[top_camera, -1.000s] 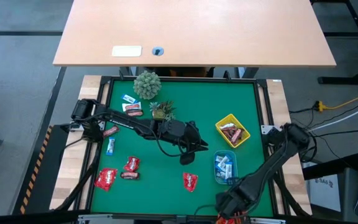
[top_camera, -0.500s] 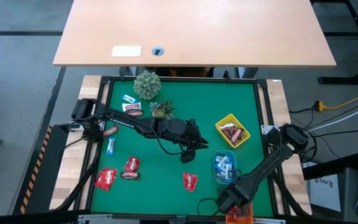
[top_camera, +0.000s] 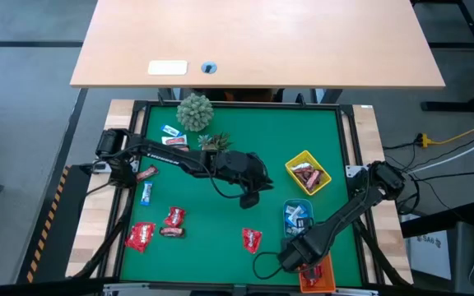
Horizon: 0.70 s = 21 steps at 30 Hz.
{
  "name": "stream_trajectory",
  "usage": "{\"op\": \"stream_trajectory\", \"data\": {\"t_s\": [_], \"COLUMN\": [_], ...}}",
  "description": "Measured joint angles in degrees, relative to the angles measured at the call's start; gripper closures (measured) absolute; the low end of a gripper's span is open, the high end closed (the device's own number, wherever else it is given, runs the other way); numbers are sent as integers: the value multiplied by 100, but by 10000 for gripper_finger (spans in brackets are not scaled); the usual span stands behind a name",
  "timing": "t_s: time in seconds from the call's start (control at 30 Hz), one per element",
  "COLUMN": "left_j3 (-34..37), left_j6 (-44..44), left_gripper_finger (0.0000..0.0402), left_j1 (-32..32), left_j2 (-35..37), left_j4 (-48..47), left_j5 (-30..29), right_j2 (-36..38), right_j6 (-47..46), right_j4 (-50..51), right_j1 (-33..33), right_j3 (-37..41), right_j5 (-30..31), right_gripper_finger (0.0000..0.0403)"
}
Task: Sort candy
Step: Put the red candy into the orange bin
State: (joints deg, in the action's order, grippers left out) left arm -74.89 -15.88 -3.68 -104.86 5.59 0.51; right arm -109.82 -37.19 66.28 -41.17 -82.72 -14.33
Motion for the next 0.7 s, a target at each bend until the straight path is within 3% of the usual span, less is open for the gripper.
{"op": "stream_trajectory", "data": {"t_s": [0.27,0.7], "left_j3": [0,0], "left_j6": [1,2], "left_gripper_finger": [320,320], "left_j1": [30,63], "left_j2": [-2,-2], "left_j4": [-488,-553], "left_j5": [0,77], "right_j2": [0,35], "right_j6": [2,15], "right_j4": [-4,969], "right_j1": [-2,-2], "right_j3": [0,-829], "right_j5": [-179,-179], "right_gripper_finger": [312,333]}}
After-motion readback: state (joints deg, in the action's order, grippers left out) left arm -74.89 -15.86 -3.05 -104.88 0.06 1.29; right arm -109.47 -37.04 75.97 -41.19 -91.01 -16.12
